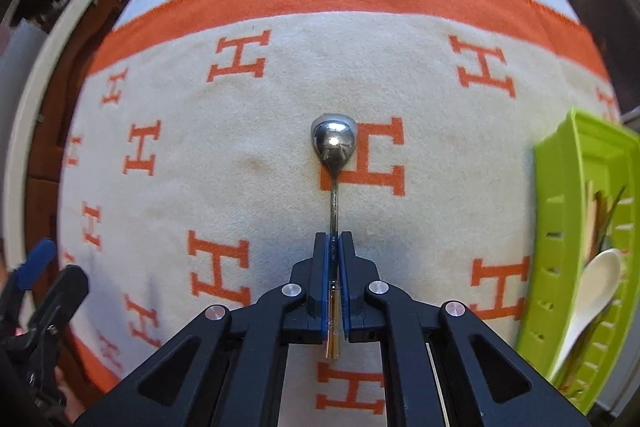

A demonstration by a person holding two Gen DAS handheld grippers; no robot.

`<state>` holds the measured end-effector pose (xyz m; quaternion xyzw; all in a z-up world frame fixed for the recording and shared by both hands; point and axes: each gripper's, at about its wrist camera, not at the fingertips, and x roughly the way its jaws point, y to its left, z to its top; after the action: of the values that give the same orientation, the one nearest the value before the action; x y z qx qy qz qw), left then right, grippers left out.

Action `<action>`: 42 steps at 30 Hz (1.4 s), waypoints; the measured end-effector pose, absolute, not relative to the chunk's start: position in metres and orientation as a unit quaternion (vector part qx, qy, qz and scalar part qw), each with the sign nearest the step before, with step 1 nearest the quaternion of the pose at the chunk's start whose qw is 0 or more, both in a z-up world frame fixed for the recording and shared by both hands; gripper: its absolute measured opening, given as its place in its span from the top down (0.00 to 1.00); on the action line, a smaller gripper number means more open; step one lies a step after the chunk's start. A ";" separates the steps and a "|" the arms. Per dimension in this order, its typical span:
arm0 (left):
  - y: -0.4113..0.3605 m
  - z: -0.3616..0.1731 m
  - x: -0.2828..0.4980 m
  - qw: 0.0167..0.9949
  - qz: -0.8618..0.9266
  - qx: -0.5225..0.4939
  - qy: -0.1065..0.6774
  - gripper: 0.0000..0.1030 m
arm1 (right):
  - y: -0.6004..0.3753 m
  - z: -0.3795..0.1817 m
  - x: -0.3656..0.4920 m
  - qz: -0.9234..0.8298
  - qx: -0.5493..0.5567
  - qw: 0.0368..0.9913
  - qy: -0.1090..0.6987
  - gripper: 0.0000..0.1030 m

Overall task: Organize utensils
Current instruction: 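Carry the teaspoon into the green tray and open the right tool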

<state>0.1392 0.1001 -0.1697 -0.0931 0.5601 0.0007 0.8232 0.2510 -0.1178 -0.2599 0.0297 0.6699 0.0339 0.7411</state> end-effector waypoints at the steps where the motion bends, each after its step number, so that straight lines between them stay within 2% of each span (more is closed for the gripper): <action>1: 0.099 -0.169 0.138 0.824 0.000 -0.092 0.560 0.01 | -0.122 -0.259 0.249 0.041 0.042 0.741 0.669 0.96; 13: 0.076 -0.153 0.121 0.829 -0.019 -0.074 0.555 0.01 | -0.162 -0.214 0.188 0.083 0.111 0.768 0.626 0.96; 26: -0.009 -0.120 0.099 0.831 -0.107 -0.059 0.542 0.01 | -0.288 -0.119 0.087 0.021 0.082 0.831 0.550 0.96; 32: -0.044 -0.107 0.086 0.852 -0.113 -0.056 0.508 0.01 | -0.330 -0.127 0.066 -0.024 0.062 0.829 0.555 0.96; 42: -0.073 -0.110 0.076 0.851 -0.116 -0.052 0.509 0.01 | -0.349 -0.164 0.079 -0.032 0.054 0.816 0.575 0.96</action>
<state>0.0755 -0.0729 -0.1098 -0.0521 0.5089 -0.1162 0.8514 0.0789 -0.3490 -0.1640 0.0536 0.5750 -0.0317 0.8158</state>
